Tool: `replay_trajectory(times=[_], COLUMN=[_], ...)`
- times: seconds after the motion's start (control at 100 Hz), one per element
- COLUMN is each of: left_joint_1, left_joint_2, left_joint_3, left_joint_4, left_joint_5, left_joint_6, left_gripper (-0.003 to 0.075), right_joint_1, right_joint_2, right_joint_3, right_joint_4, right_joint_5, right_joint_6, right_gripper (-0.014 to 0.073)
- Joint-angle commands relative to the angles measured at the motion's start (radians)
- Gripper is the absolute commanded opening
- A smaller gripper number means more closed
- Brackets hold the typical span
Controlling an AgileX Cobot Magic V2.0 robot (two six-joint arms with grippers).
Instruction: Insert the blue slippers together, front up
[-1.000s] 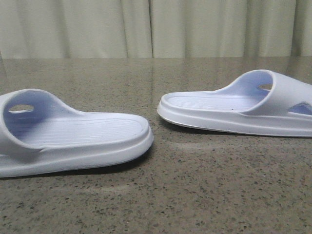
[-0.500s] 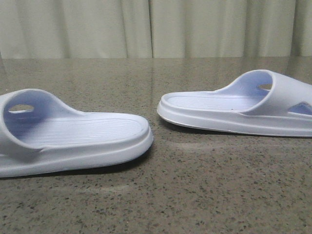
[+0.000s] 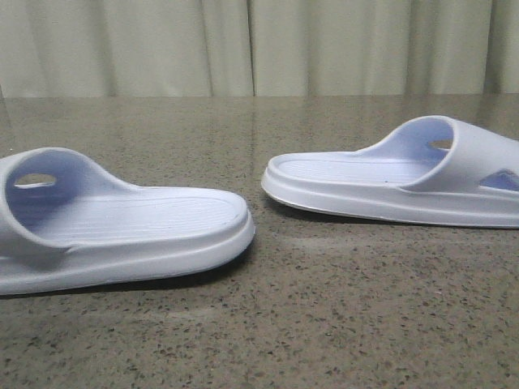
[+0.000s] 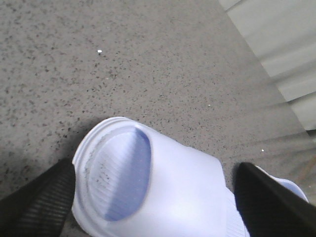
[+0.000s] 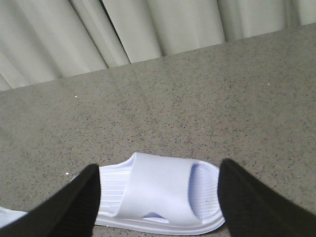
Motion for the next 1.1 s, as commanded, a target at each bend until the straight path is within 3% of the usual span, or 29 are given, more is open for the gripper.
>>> replay_trajectory(times=[0.0, 0.76, 1.09], left_joint_1=[-0.002, -0.002, -0.004], left_joint_2=[0.011, 0.011, 0.123], left_joint_3=[-0.007, 0.047, 0.047], left_joint_4=[-0.023, -0.032, -0.066], left_joint_5=[-0.084, -0.120, -0.122], left_joint_6=[-0.030, -0.132, -0.132], left_gripper=[0.0582, 0.0582, 0.0583], right_joint_1=[0.001, 0.001, 0.001], right_joint_2=[0.017, 0.017, 0.017], right_joint_3=[-0.035, -0.035, -0.035], right_joint_4=[0.012, 0.012, 0.012], right_joint_5=[-0.076, -0.074, -0.070], right_joint_6=[0.000, 0.000, 0.000], right_gripper=[0.0435, 0.0435, 0.0435])
